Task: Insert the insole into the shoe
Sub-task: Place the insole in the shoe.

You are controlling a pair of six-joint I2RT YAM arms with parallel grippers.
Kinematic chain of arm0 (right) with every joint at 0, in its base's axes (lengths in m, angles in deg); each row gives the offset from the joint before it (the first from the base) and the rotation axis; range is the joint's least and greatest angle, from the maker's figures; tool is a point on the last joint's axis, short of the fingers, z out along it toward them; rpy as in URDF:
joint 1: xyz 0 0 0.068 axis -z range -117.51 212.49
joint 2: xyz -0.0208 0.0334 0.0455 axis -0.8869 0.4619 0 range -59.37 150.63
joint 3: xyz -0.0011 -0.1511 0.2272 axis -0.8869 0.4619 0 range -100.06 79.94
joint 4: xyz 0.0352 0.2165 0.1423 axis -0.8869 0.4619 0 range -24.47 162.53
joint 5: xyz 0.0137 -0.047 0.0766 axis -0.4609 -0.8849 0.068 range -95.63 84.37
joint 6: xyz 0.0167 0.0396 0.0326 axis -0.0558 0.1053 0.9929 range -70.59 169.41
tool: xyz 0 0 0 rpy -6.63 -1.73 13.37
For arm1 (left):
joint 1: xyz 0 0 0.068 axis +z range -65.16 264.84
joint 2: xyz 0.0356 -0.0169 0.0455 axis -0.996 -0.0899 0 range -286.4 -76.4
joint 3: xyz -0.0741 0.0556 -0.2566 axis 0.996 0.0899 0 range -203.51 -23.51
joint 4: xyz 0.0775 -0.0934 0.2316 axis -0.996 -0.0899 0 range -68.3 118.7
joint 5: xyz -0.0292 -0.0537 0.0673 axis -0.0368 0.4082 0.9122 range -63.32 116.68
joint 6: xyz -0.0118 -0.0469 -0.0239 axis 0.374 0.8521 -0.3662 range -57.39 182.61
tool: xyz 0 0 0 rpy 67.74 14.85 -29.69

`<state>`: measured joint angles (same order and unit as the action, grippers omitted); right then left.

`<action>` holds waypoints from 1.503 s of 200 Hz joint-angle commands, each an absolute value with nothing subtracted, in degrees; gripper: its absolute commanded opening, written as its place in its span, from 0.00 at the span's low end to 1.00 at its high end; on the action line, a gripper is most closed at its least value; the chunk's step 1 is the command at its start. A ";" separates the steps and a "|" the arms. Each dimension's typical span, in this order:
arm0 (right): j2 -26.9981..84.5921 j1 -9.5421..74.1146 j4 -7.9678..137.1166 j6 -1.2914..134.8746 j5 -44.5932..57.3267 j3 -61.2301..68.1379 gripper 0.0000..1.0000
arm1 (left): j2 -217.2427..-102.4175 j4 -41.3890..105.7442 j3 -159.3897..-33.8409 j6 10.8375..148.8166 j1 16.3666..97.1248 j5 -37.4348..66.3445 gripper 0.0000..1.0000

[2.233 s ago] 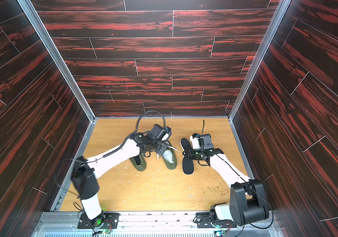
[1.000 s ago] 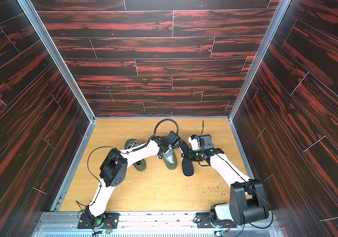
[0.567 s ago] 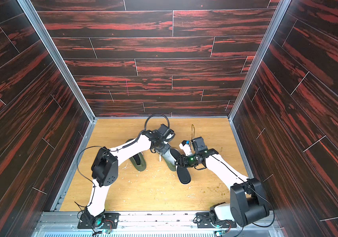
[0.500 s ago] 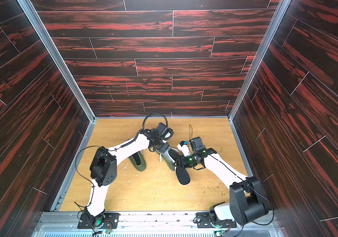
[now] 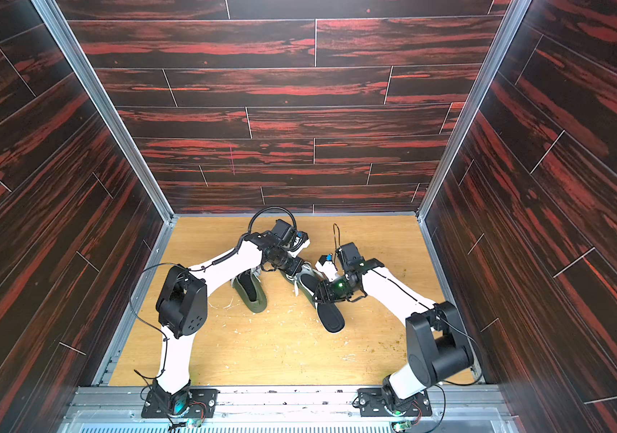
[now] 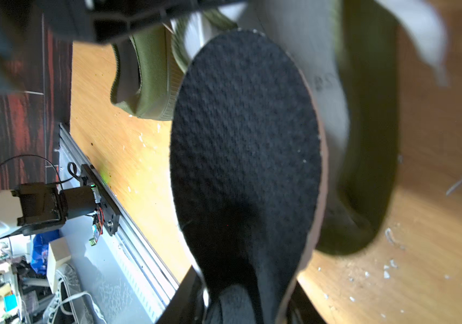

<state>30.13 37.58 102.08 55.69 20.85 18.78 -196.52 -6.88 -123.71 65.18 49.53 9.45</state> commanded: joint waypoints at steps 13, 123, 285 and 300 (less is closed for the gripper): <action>31.90 37.18 106.87 52.23 21.23 16.79 0.39 | -191.02 -2.88 -123.92 63.32 49.36 4.43 0.00; 39.24 35.53 115.71 47.81 2.92 7.43 0.40 | -189.93 -8.07 -124.85 49.91 49.60 5.60 0.00; 39.52 31.20 94.47 33.60 2.85 10.86 0.42 | -191.02 2.39 -120.87 55.82 53.27 -4.08 0.00; 41.88 31.59 95.97 36.91 5.11 8.38 0.42 | -190.37 4.56 -119.20 58.00 53.29 -4.13 0.00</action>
